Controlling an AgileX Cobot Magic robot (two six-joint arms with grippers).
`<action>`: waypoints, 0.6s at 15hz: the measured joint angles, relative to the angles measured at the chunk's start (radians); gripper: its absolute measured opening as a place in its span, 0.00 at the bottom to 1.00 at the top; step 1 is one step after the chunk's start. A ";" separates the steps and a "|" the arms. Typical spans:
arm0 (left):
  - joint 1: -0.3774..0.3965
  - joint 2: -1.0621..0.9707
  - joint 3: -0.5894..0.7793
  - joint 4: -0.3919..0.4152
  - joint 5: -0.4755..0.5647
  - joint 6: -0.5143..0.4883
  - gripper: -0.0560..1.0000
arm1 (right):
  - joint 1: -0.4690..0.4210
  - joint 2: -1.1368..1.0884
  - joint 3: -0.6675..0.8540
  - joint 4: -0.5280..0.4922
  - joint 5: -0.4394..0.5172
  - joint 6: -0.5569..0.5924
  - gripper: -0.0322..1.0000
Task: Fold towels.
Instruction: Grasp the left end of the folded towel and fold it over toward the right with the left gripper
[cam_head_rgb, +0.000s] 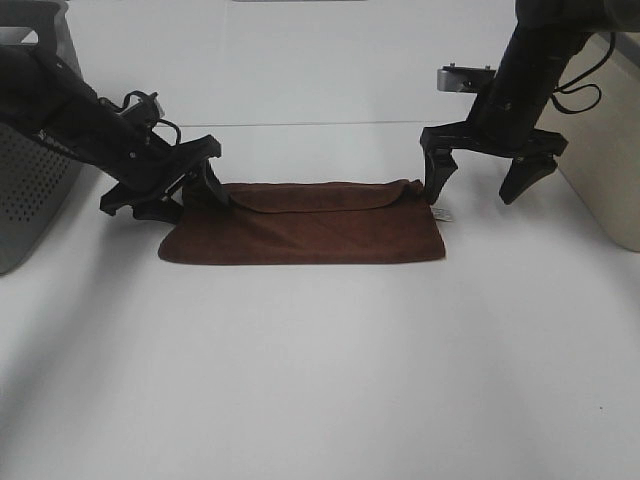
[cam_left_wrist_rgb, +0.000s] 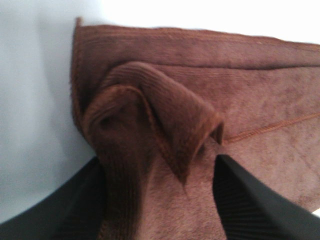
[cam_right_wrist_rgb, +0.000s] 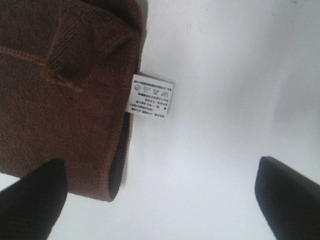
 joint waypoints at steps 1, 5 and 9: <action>-0.007 0.004 0.000 -0.012 0.000 0.018 0.52 | -0.005 0.000 0.000 -0.001 0.002 0.004 0.97; -0.001 0.012 -0.013 0.089 0.036 -0.032 0.09 | -0.015 0.000 0.000 0.000 0.049 0.004 0.97; 0.031 -0.053 -0.081 0.341 0.113 -0.191 0.08 | -0.015 0.000 0.000 -0.007 0.078 0.004 0.97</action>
